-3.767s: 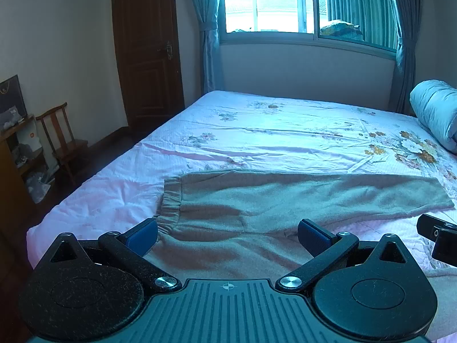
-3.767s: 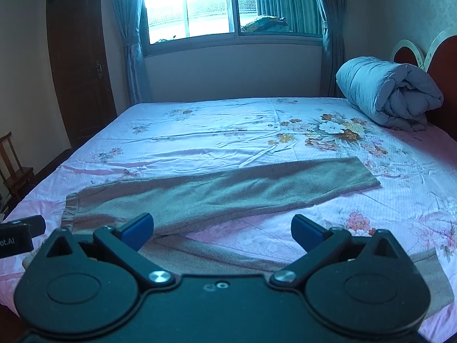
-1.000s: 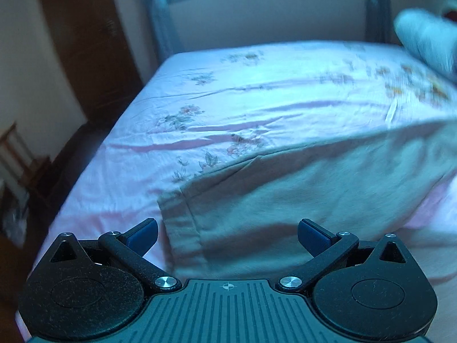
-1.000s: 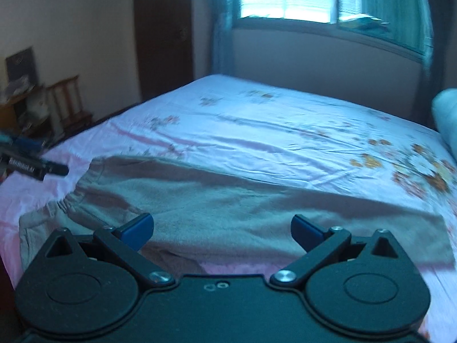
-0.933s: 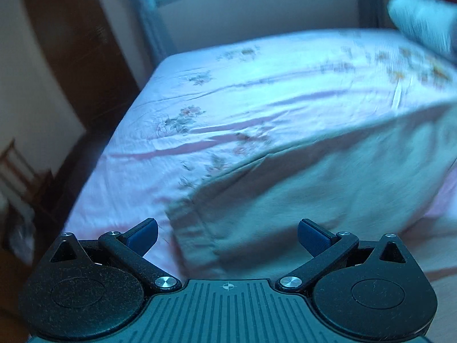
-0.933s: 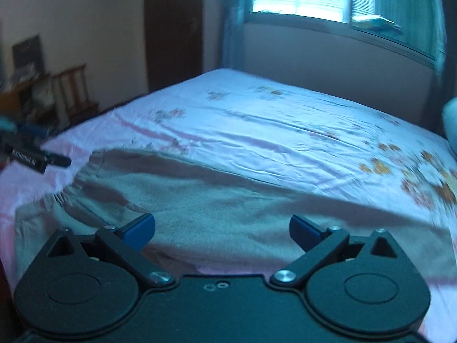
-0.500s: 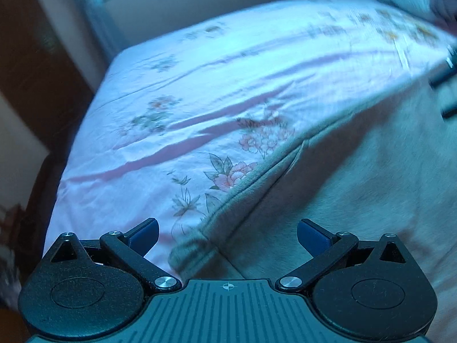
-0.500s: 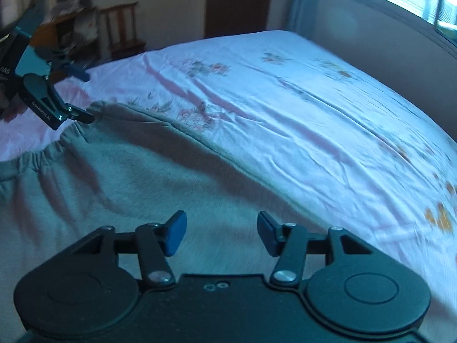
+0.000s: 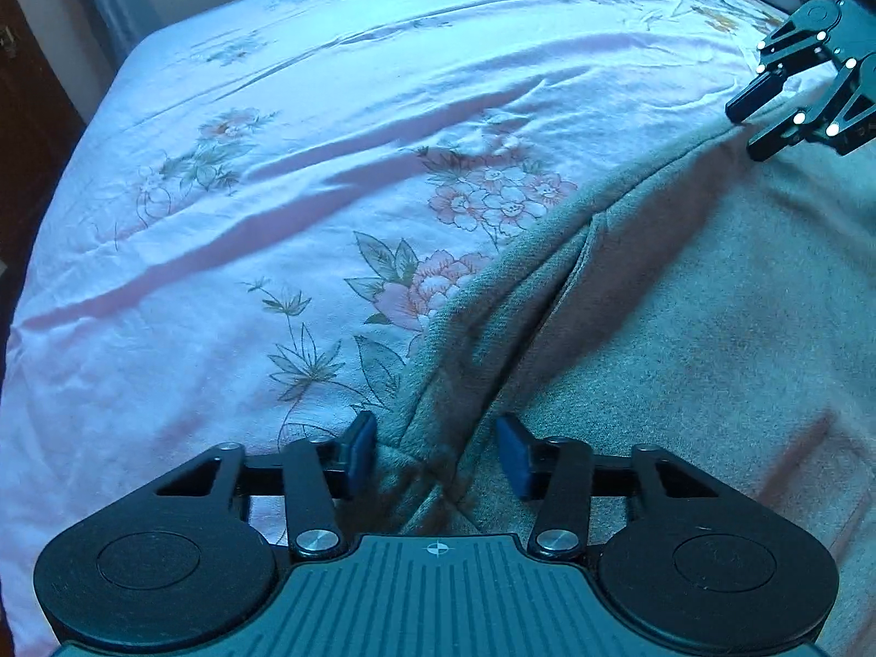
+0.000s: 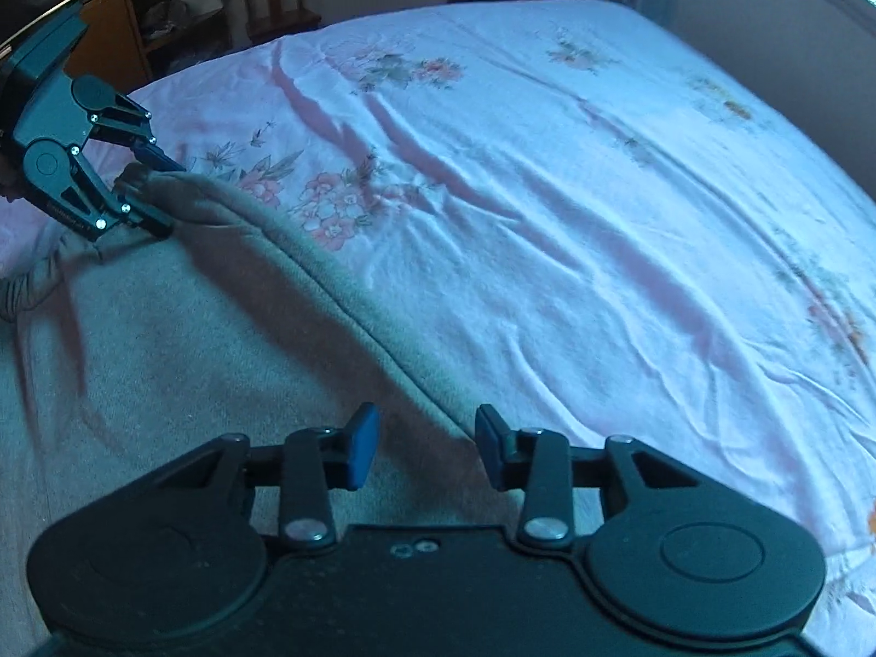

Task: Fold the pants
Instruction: 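Lower both grippers onto the sweatpants waistband corners and close them, then lift the waistband with both grippers and fold it over toward the cuffs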

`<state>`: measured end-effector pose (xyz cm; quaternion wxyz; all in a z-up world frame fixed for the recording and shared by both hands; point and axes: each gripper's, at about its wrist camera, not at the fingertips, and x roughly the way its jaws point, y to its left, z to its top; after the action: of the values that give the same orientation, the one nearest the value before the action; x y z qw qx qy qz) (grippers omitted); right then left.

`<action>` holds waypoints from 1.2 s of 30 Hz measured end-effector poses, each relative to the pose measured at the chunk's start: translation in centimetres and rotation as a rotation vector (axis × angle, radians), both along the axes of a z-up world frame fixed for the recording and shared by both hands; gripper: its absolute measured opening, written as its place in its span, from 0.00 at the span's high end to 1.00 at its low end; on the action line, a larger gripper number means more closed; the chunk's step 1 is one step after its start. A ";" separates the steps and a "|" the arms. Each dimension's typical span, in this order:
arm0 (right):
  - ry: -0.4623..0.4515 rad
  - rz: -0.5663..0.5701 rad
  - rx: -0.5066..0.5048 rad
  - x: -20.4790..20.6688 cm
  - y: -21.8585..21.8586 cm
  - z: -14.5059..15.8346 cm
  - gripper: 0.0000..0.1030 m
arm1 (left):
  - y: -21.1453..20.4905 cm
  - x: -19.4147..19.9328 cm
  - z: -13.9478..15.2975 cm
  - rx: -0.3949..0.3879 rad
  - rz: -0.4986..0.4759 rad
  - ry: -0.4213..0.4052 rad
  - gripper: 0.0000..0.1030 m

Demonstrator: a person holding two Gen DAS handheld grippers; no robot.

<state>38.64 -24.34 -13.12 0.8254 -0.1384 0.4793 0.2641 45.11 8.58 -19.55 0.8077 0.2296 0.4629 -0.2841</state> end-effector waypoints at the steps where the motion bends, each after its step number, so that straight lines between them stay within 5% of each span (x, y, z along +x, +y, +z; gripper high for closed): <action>1: 0.005 0.004 -0.012 0.4 0.0 -0.2 0.69 | 0.1 0.0 0.0 -0.002 -0.002 -0.002 0.64; 3: 0.015 0.005 -0.007 1.1 -0.4 -0.3 0.68 | 0.1 -0.2 0.2 0.006 -0.001 -0.026 0.80; 6: 0.064 -0.013 0.032 2.4 -1.3 -0.8 0.63 | 0.1 -0.3 0.2 0.027 0.003 -0.038 0.80; 10: 0.088 0.007 -0.044 2.9 -0.8 -2.6 0.27 | -0.4 -0.7 0.2 0.070 -0.012 -0.072 0.80; 12: 0.072 0.037 -0.078 2.6 -0.2 -3.1 0.36 | -0.6 -0.9 0.1 0.088 -0.005 -0.092 0.80; 13: 0.067 0.042 -0.079 2.4 0.0 -3.0 0.65 | -0.7 -1.1 0.1 0.098 -0.003 -0.102 0.80; 14: 0.077 0.039 -0.054 2.3 0.0 -2.8 0.80 | -0.9 -1.3 0.1 0.107 0.000 -0.113 0.80; 16: 0.065 0.028 -0.075 1.7 0.3 -2.5 0.97 | -1.2 -1.8 0.3 0.128 0.015 -0.143 0.80; 26: -0.182 -0.055 -0.072 -8.0 1.7 3.2 1.00 | 0.1 -8.3 5.1 0.105 0.112 -0.336 0.80; 36: -0.316 -0.141 0.069 -23.6 3.0 7.9 1.00 | 3.5 -23.4 10.4 0.065 0.113 -0.516 0.80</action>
<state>15.05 -21.32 -5.22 0.9113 -0.1156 0.3428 0.1969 21.68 12.10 -9.19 0.9058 0.2942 0.2624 -0.1557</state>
